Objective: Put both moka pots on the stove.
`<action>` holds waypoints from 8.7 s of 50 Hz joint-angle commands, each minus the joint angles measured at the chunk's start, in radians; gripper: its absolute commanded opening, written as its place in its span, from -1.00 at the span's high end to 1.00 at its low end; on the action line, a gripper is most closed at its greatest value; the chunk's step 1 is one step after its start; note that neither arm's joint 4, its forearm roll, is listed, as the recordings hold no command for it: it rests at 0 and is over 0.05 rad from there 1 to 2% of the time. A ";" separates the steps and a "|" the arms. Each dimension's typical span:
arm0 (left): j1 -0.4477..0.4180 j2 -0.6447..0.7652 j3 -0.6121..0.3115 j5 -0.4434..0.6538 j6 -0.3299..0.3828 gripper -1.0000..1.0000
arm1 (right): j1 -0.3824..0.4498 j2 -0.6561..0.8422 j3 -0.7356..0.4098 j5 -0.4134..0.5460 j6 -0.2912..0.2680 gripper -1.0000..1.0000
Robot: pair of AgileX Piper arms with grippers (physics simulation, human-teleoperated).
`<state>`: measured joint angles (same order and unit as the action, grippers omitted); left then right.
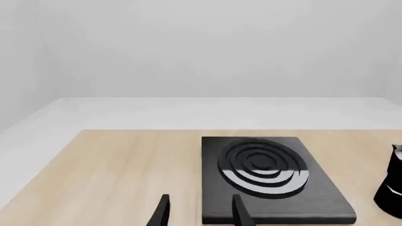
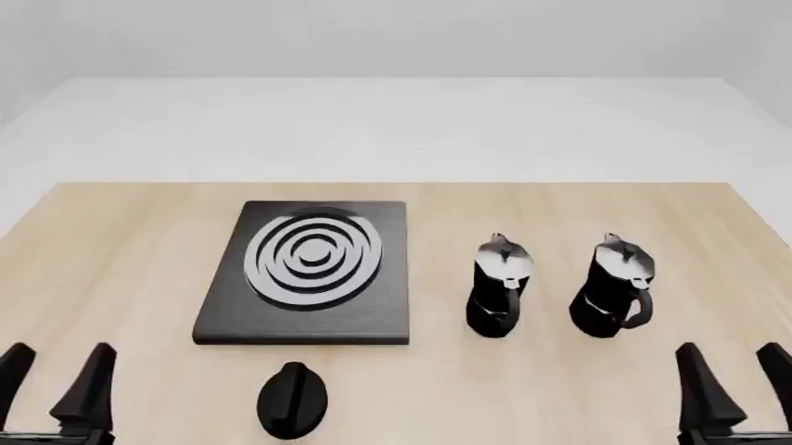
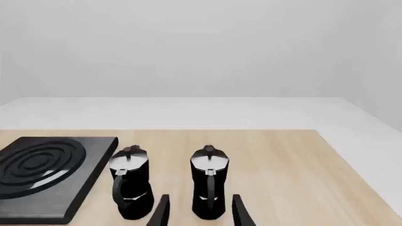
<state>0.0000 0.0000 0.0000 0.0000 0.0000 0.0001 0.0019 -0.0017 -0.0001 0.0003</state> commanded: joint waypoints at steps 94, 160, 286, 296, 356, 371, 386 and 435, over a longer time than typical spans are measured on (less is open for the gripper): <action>0.000 0.000 0.000 0.000 0.000 -1.00 | 0.355 0.670 -0.560 0.253 -0.024 -1.00; 0.000 0.000 0.000 0.000 0.000 -1.00 | 0.373 1.180 -0.665 0.166 0.105 -1.00; 0.000 0.000 0.000 0.000 0.000 -1.00 | 0.407 1.256 -0.554 -0.133 0.038 1.00; 0.000 0.000 0.000 0.000 0.000 -1.00 | 0.412 1.223 -0.561 -0.172 0.027 1.00; 0.000 0.000 0.000 0.000 0.000 -1.00 | 0.638 1.642 -1.244 0.000 -0.077 1.00; 0.000 0.000 0.000 0.000 0.000 -1.00 | 0.690 1.773 -1.428 0.049 -0.091 1.00; 0.000 0.000 0.000 0.000 0.000 -1.00 | 0.719 1.910 -1.601 0.100 -0.071 1.00; 0.000 0.000 0.000 0.000 0.000 -1.00 | 0.738 2.184 -1.884 0.174 -0.061 1.00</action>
<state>0.0000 0.0000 0.0000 0.0000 0.0000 0.7363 2.1691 -1.8098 0.1669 -0.0656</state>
